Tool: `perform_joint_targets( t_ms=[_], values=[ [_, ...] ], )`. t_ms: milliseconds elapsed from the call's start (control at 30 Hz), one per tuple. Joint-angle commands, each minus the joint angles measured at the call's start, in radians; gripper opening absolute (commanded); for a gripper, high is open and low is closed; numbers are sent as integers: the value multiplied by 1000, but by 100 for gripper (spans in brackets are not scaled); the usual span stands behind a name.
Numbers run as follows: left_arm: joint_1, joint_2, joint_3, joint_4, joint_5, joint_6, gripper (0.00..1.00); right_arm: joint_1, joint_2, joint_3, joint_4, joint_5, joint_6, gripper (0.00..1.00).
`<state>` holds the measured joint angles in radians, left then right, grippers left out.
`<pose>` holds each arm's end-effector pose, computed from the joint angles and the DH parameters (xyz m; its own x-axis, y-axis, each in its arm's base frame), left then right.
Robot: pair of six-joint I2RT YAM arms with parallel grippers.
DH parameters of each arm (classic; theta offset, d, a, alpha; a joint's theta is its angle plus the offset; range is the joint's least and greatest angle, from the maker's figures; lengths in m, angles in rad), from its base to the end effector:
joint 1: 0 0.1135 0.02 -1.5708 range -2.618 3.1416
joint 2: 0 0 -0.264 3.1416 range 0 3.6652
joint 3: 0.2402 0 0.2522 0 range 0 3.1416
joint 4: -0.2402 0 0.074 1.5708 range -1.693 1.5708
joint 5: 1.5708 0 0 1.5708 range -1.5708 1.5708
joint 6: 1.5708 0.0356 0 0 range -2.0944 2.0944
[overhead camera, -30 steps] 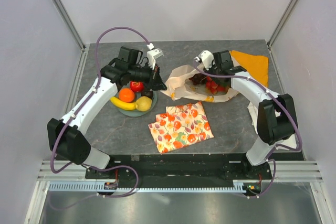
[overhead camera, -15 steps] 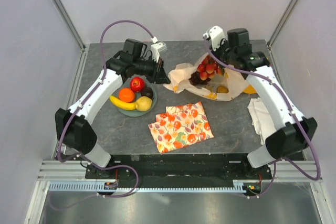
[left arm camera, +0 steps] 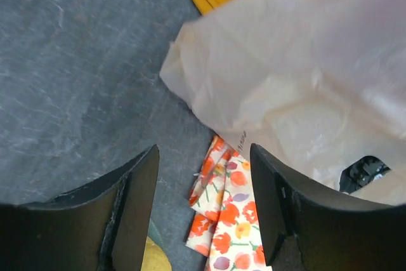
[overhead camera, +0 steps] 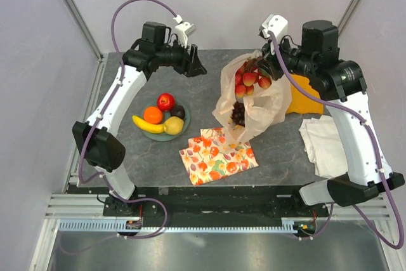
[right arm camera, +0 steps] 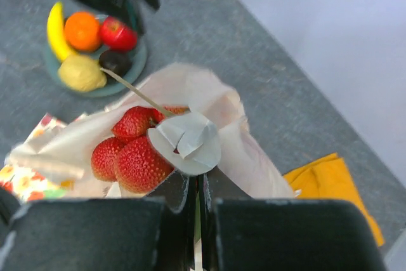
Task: Take the fake fruits out of the plastic bag
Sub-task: Take out the fake fruit from the plastic bag.
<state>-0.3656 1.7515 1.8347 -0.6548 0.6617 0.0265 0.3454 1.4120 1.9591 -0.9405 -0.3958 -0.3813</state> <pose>0.3587 -0.1607 0.3981 -0.4848 0.2080 -0.8496 0.7778 0.5467 -0.3100 0.2352 0.0992 0.5119 -0.0939 -0.3987 -0.9123 -0.7352 0.6457 -0.2065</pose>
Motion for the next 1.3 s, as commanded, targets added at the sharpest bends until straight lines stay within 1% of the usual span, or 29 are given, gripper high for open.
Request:
perform_joint_targets(
  t_ms=[0, 33, 133, 200, 300, 367, 433, 467, 500, 567, 600, 667, 700, 733, 767, 800, 833, 867, 900, 933, 1000, 1033, 1100, 1133, 1167, 1200, 1233, 1267],
  values=[
    [5, -56, 49, 1, 1, 41, 61, 4, -33, -135, -66, -58, -24, 0],
    [5, -61, 46, 0, 4, 39, 60, 6, -44, -229, -58, -69, -25, 0],
    [7, -87, 20, 0, 22, 30, 61, 6, -54, -337, -70, -94, -36, 0],
    [5, -119, -3, 0, 74, 32, 64, 6, -71, -379, -83, -109, -56, 0],
    [4, -164, -52, -3, 143, 26, 66, 7, -85, -404, -122, -144, -83, 1],
    [4, -181, -101, -5, 162, 18, 66, 6, -93, -398, -168, -172, -99, 1],
    [4, -199, -127, -8, 202, 15, 66, 7, -90, -341, -274, -212, -149, 2],
    [4, -204, -146, -8, 255, 15, 66, 7, -85, -294, -323, -228, -203, 3],
    [4, -207, -152, -8, 286, 15, 66, 10, -71, -267, -428, -265, -234, 4],
    [-4, -202, -161, -9, 335, 0, 66, 12, -67, -211, -506, -287, -269, 5],
    [-9, -196, -161, -8, 346, -2, 66, 15, -86, -207, -521, -282, -258, 6],
    [-12, -190, -161, -5, 351, -2, 66, 23, -132, -209, -521, -247, -271, 6],
    [-12, -182, -157, -5, 349, -3, 66, 56, -175, -213, -523, -218, -293, 4],
    [-12, -176, -146, -5, 348, -5, 67, 76, -191, -219, -521, -136, -304, 2],
    [-10, -175, -141, -3, 340, -4, 66, 92, -203, -245, -523, -94, -314, 0],
    [-10, -170, -135, -5, 331, -4, 66, 125, -217, -261, -521, -36, -330, 0],
    [-10, -165, -123, -5, 311, -2, 66, 135, -217, -252, -521, 62, -338, 0],
    [-10, -164, -118, -6, 303, 1, 66, 135, -219, -230, -520, 93, -347, 0],
    [-9, -164, -115, -8, 296, 6, 66, 135, -223, -198, -520, 94, -394, 0],
    [-6, -168, -109, -11, 277, 15, 66, 135, -228, -110, -518, 65, -418, 0],
    [-1, -173, -107, -22, 266, 32, 66, 135, -217, -2, -492, 43, -456, 0],
    [10, -176, -104, -25, 256, 35, 66, 135, -197, 138, -486, 31, -499, 0],
    [24, -181, -103, -31, 251, 39, 66, 136, -93, 301, -465, 21, -545, 0],
    [36, -184, -107, -29, 245, 39, 66, 135, -59, 425, -440, 25, -559, 0],
    [42, -184, -109, -29, 242, 41, 66, 135, -12, 461, -346, 25, -542, 0],
    [47, -185, -110, -29, 237, 41, 66, 135, -2, 474, -272, 25, -507, 0],
    [56, -187, -112, -31, 233, 43, 66, 135, -2, 436, -188, 23, -422, 0],
    [59, -196, -114, -29, 228, 41, 66, 135, -16, 394, -17, 17, -371, 0]
  ],
)
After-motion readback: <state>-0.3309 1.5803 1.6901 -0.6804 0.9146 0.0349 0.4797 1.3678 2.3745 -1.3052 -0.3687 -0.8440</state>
